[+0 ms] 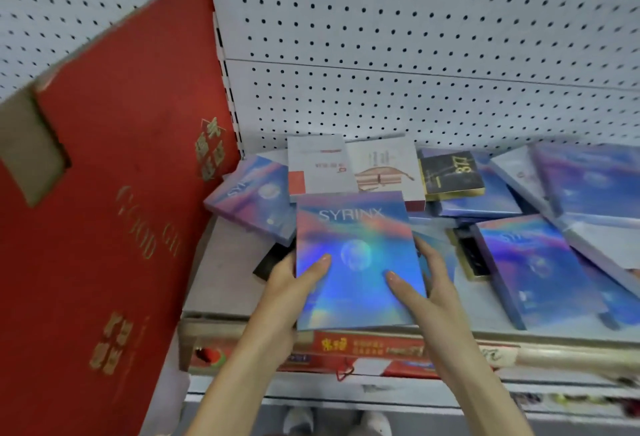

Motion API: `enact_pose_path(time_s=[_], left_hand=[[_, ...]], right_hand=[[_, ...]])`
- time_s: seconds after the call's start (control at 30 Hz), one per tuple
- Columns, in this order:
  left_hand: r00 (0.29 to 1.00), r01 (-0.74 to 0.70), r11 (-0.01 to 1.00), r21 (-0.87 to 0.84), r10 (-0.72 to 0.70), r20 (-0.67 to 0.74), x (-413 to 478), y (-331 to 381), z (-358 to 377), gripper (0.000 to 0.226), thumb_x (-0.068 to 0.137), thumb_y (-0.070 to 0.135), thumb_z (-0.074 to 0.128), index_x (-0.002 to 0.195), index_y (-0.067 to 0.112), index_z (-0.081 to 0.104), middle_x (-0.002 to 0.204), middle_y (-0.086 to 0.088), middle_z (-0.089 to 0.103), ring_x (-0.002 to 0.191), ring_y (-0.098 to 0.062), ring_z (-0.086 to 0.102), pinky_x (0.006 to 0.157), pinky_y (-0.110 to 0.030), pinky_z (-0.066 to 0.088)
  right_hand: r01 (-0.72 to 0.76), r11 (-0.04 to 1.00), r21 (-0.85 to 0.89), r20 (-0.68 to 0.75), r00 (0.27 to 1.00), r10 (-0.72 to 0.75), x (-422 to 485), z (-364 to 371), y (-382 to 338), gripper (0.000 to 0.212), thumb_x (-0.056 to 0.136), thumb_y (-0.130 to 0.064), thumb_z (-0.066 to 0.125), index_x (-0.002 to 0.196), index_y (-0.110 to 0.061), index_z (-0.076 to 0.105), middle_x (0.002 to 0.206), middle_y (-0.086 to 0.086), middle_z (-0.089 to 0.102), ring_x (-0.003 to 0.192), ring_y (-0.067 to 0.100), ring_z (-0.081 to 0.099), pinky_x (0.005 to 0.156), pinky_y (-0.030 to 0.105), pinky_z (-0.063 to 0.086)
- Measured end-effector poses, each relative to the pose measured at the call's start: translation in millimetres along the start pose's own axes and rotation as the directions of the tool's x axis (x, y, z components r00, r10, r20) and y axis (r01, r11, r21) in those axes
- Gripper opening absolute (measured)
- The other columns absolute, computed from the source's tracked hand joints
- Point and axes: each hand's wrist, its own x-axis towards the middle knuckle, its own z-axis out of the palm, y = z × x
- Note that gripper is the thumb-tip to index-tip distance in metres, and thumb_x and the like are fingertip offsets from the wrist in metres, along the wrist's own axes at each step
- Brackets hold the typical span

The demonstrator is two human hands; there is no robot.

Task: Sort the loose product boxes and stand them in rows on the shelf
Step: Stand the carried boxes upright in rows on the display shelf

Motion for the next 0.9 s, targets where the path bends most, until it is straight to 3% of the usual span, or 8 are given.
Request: enact_pose_path(time_s=[0.13, 0.27, 0.33, 0.4, 0.57, 0.7, 0.83, 0.9], left_hand=[[0.946, -0.204, 0.977, 0.062, 0.213, -0.244, 4.8, 5.6, -26.6, 0.016, 0.090, 0.012, 0.061, 0.105, 0.018, 0.064, 0.097, 0.001, 0.073, 0.084, -0.009, 0.070, 0.069, -0.022, 0.055], [0.845, -0.314, 0.935, 0.164, 0.354, -0.401, 12.1, 12.0, -64.4, 0.026, 0.091, 0.008, 0.059, 0.116, 0.016, 0.061, 0.104, 0.004, 0.069, 0.096, -0.015, 0.066, 0.075, -0.022, 0.053], [0.819, -0.328, 0.930, 0.169, 0.368, -0.439, 16.0, 10.4, -77.7, 0.023, 0.089, 0.010, 0.064, 0.109, 0.021, 0.061, 0.102, 0.008, 0.066, 0.093, -0.011, 0.062, 0.075, -0.019, 0.051], [0.797, -0.325, 0.928, 0.180, 0.372, -0.475, 18.0, 7.0, -85.1, 0.026, 0.080, 0.021, 0.069, 0.104, 0.022, 0.060, 0.104, 0.005, 0.066, 0.096, -0.012, 0.062, 0.082, -0.028, 0.049], [0.770, -0.292, 0.936, 0.195, 0.351, -0.532, 26.2, 3.8, -88.3, 0.036, 0.089, 0.020, 0.064, 0.123, 0.012, 0.055, 0.123, -0.007, 0.061, 0.116, -0.023, 0.057, 0.101, -0.040, 0.043], [0.725, -0.314, 0.917, 0.246, 0.399, -0.562, 44.4, 7.6, -82.5, 0.077, 0.070, 0.053, 0.063, 0.132, 0.009, 0.051, 0.132, -0.006, 0.058, 0.124, -0.021, 0.054, 0.107, -0.048, 0.039], [0.733, -0.289, 0.930, 0.226, 0.367, -0.573, 57.0, 19.7, -79.6, 0.042, 0.087, 0.018, 0.065, 0.124, 0.000, 0.055, 0.122, -0.014, 0.062, 0.114, -0.028, 0.060, 0.099, -0.049, 0.045], [0.733, -0.277, 0.931, 0.239, 0.365, -0.574, 63.5, 19.6, -84.1, 0.039, 0.089, 0.012, 0.063, 0.124, -0.001, 0.054, 0.121, -0.016, 0.062, 0.111, -0.027, 0.060, 0.098, -0.047, 0.046]], right_hand=[[-0.068, 0.996, -0.056, 0.039, 0.997, 0.070, 27.9, 18.6, -16.8, 0.027, 0.092, -0.012, 0.061, 0.116, -0.022, 0.058, 0.100, -0.002, 0.069, 0.093, 0.010, 0.066, 0.072, 0.018, 0.054], [0.067, 0.963, -0.260, -0.035, 0.996, -0.079, 73.8, 36.4, -28.5, 0.016, 0.091, -0.014, 0.063, 0.105, -0.023, 0.062, 0.102, -0.006, 0.070, 0.100, 0.010, 0.065, 0.084, 0.025, 0.051], [0.118, 0.916, -0.382, 0.006, 0.992, -0.126, 98.9, 47.8, -35.5, 0.020, 0.092, -0.020, 0.062, 0.111, -0.023, 0.060, 0.112, -0.008, 0.066, 0.106, 0.011, 0.061, 0.084, 0.026, 0.049], [0.122, 0.831, -0.543, 0.043, 0.992, -0.118, 121.4, 61.2, -42.9, 0.035, 0.093, -0.027, 0.060, 0.126, -0.020, 0.054, 0.128, -0.001, 0.058, 0.118, 0.014, 0.053, 0.090, 0.027, 0.045], [0.073, 0.661, -0.747, 0.067, 0.997, -0.034, 164.4, 80.6, -37.7, 0.067, 0.089, -0.047, 0.060, 0.141, -0.011, 0.038, 0.138, 0.014, 0.051, 0.129, 0.033, 0.044, 0.104, 0.041, 0.037], [0.019, 0.553, -0.833, -0.021, 0.998, -0.067, 176.3, 92.0, -30.2, 0.076, 0.085, -0.058, 0.060, 0.142, -0.014, 0.036, 0.137, 0.015, 0.051, 0.129, 0.038, 0.041, 0.107, 0.046, 0.032], [-0.024, 0.531, -0.847, -0.134, 0.976, -0.169, 174.9, 98.2, -21.2, 0.078, 0.085, -0.058, 0.059, 0.141, -0.009, 0.035, 0.140, 0.014, 0.047, 0.132, 0.035, 0.037, 0.106, 0.044, 0.028], [-0.049, 0.490, -0.871, -0.170, 0.964, -0.205, 173.5, 100.7, -15.7, 0.076, 0.085, -0.061, 0.055, 0.137, -0.008, 0.039, 0.141, 0.013, 0.045, 0.133, 0.033, 0.035, 0.107, 0.043, 0.027]])
